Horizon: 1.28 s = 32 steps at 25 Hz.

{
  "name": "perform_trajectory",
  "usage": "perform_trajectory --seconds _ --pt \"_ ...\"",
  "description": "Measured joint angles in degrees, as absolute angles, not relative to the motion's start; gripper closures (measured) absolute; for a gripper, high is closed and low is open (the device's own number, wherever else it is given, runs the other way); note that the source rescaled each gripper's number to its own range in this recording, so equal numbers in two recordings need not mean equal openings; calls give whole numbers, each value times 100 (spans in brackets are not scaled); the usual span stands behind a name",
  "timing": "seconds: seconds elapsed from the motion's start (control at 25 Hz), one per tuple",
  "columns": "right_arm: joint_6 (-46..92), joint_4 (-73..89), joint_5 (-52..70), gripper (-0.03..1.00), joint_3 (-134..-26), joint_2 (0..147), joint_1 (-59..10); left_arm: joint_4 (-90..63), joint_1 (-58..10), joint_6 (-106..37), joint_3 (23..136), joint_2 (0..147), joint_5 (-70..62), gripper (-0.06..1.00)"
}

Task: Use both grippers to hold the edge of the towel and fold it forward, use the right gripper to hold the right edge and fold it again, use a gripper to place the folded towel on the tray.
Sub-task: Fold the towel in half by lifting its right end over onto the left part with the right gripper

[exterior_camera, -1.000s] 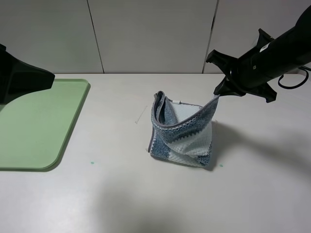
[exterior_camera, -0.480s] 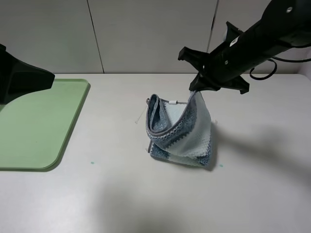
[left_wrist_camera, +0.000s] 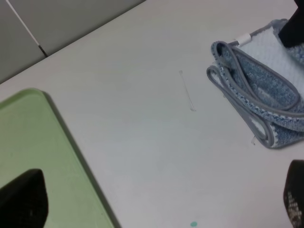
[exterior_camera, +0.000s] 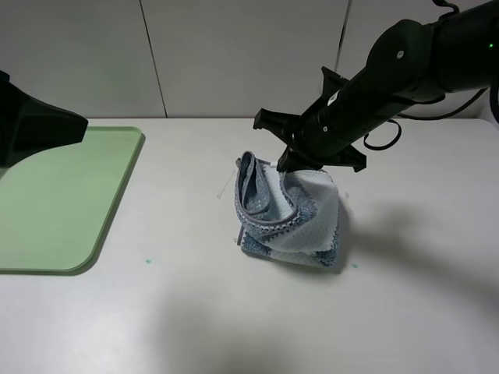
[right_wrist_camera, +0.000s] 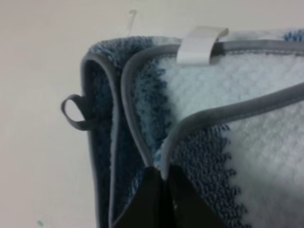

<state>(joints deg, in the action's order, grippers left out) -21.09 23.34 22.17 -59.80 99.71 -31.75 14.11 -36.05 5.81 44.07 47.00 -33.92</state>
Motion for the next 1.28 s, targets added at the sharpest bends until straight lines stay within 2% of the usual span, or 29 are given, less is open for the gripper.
perform_trajectory --seconds 1.28 --pt "-2098 2550 1545 97 -5985 10061 -3518 1411 -3605 581 4407 4700 -3392 -6"
